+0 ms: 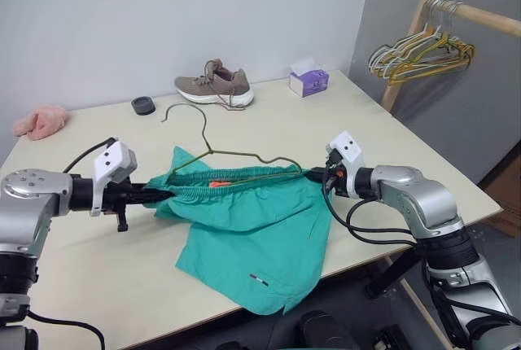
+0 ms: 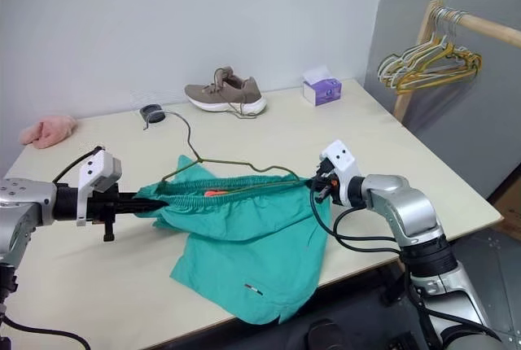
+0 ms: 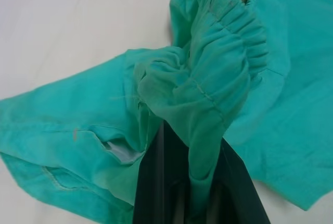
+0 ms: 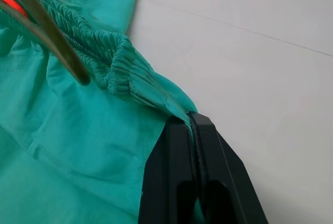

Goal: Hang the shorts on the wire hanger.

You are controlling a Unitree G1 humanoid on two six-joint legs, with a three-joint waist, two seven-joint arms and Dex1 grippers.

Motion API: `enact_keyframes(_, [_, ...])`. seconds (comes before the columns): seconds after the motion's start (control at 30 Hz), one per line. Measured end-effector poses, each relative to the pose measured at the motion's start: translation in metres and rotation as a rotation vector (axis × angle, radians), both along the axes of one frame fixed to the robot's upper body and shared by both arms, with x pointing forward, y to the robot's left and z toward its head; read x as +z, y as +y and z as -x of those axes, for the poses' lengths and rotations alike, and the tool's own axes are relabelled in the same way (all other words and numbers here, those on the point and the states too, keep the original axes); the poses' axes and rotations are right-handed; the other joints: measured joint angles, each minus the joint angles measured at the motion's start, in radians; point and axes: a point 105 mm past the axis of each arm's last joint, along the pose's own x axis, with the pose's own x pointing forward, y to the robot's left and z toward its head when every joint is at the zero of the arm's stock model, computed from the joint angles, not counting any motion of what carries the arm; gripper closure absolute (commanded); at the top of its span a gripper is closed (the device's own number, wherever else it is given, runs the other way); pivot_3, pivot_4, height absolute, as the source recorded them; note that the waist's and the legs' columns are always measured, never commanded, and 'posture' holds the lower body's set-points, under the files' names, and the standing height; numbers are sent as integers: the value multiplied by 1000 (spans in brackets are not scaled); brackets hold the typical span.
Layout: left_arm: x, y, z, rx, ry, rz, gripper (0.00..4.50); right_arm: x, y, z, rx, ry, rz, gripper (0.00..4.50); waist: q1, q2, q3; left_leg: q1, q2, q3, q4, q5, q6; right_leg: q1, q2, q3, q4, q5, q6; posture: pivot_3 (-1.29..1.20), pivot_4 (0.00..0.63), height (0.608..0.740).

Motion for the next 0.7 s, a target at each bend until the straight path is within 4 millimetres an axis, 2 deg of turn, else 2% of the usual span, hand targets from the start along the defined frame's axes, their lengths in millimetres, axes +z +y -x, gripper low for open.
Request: enact_keyframes(0.7, [0, 10, -4, 16, -43, -60, 4500, 3, -2, 5, 9, -10, -3, 4480, 2, 0, 0, 0, 0, 0, 0, 0, 0, 0, 0, 0, 0, 0, 0, -277, 0, 740])
